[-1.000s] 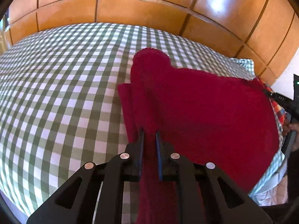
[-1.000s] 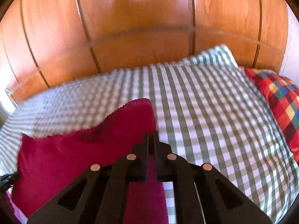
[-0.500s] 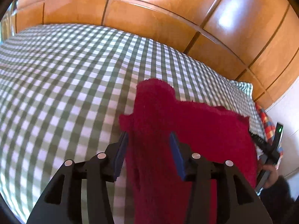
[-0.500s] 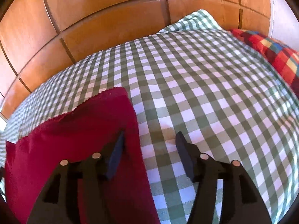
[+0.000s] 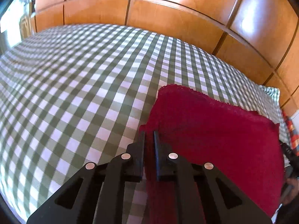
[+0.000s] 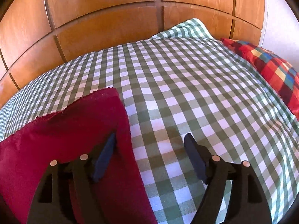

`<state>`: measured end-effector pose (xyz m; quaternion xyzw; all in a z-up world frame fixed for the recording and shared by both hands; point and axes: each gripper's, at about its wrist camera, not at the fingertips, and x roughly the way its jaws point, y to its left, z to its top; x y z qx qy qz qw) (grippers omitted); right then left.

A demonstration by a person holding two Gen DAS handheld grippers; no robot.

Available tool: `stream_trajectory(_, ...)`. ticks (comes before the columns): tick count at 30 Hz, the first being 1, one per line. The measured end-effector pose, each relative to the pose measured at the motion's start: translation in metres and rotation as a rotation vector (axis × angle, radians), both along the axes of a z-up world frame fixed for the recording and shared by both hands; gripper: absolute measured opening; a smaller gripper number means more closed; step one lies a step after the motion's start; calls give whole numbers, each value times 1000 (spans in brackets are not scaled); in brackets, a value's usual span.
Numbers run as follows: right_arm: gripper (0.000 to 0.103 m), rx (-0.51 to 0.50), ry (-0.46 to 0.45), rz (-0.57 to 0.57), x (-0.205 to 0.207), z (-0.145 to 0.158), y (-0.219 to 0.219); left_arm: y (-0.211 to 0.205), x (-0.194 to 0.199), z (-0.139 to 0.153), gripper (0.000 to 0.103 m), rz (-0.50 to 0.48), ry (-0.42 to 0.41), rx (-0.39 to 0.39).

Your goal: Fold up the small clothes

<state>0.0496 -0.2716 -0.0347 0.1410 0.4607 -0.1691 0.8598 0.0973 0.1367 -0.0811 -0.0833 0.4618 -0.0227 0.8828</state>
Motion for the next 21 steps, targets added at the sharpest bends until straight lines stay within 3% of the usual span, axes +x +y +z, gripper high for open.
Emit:
stream_trajectory(1,77,4,1,-3,0,-1,-1,-1,-1,4,27,19,4,25)
stream_trajectory(4,78,14,1,-9,-1,-1,-3,-2,-18,28,44,60,-68,79)
stream_trajectory(8,80,17,1,-15,-1,0,-3,-14,-45,50,45,12,-148,128)
stream_trajectory(12,81,24,0,-20,0,-1,-4,-26,-64,55,45,-53,-173,158)
stream_trajectory(21,83,100,11,-30,1,-4,-15,-42,-87,46,45,-132,-155,179)
